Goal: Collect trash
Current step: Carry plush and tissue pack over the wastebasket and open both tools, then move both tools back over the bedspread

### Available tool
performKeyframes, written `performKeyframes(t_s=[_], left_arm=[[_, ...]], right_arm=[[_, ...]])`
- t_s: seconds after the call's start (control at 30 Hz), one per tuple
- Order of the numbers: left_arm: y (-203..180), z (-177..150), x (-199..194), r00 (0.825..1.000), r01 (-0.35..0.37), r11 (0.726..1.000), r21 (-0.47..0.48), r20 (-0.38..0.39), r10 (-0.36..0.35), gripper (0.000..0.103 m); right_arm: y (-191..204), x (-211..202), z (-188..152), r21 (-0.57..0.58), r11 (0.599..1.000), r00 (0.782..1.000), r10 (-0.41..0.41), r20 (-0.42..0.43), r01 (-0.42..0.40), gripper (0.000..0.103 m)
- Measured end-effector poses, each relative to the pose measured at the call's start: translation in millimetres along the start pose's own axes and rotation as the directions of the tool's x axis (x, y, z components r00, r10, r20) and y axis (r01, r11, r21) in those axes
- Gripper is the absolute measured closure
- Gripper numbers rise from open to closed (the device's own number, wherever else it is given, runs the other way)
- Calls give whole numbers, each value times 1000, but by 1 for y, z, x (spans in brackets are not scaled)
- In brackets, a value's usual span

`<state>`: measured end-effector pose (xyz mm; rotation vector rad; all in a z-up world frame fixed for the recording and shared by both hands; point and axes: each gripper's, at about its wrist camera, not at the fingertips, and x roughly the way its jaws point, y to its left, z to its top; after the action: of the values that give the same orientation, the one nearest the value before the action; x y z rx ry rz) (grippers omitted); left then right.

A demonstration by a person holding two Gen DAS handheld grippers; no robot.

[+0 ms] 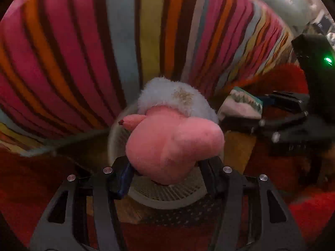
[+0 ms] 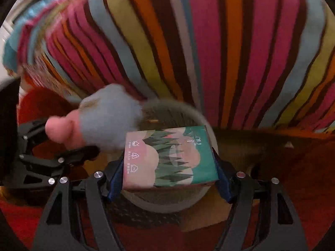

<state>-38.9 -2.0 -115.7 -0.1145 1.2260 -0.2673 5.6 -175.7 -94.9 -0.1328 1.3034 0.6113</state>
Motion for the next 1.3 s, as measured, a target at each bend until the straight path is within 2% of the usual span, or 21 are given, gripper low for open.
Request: performKeyframes(t_s=[0.17, 0.23, 0.37, 0.6, 0.63, 0.7, 0.8, 1.03, 1.1, 1.2, 1.27, 1.3], left_arm=[[1, -3, 40, 991, -35, 999, -9, -131, 33, 48], [0, -4, 45, 987, -49, 999, -2, -154, 48, 49], [1, -4, 44, 985, -58, 998, -14, -161, 55, 49], [2, -4, 48, 980, -69, 997, -31, -187, 62, 49], [3, -2, 50, 979, -77, 996, -37, -192, 69, 47], [7, -3, 53, 977, -86, 995, -56, -202, 73, 34], [14, -4, 51, 978, -78, 993, -84, -200, 60, 34], [17, -4, 46, 982, -72, 992, -108, -184, 51, 34], [17, -2, 36, 989, -65, 991, -118, -139, 49, 34], [19, 5, -2, 999, -45, 990, -137, -18, 43, 34], [21, 17, -39, 997, -27, 991, -129, 70, 36, 34], [23, 26, -64, 990, -23, 992, -121, 133, 39, 34]], right_arm=[[3, 32, -2, -18, 999, 991, -48, -127, 46, 34], [6, 40, -1, -25, 998, 987, -54, -150, 51, 34], [4, 49, 2, -24, 999, 982, -52, -180, 49, 34], [0, 58, -14, -13, 999, 978, -47, -204, 45, 33], [0, 60, -14, -12, 998, 976, -58, -208, 56, 32], [0, 59, -15, -8, 997, 975, -74, -208, 74, 29], [-3, 56, -14, 9, 997, 978, -78, -192, 81, 26], [-8, 50, -16, 27, 996, 982, -74, -175, 80, 25], [-10, 40, -14, 43, 997, 989, -58, -134, 64, 25], [-13, -4, -7, 59, 997, 999, -42, 27, 40, 25], [-14, -43, 3, 59, 997, 986, -49, 160, 40, 25], [-15, -65, 11, 58, 997, 970, -63, 235, 51, 25]])
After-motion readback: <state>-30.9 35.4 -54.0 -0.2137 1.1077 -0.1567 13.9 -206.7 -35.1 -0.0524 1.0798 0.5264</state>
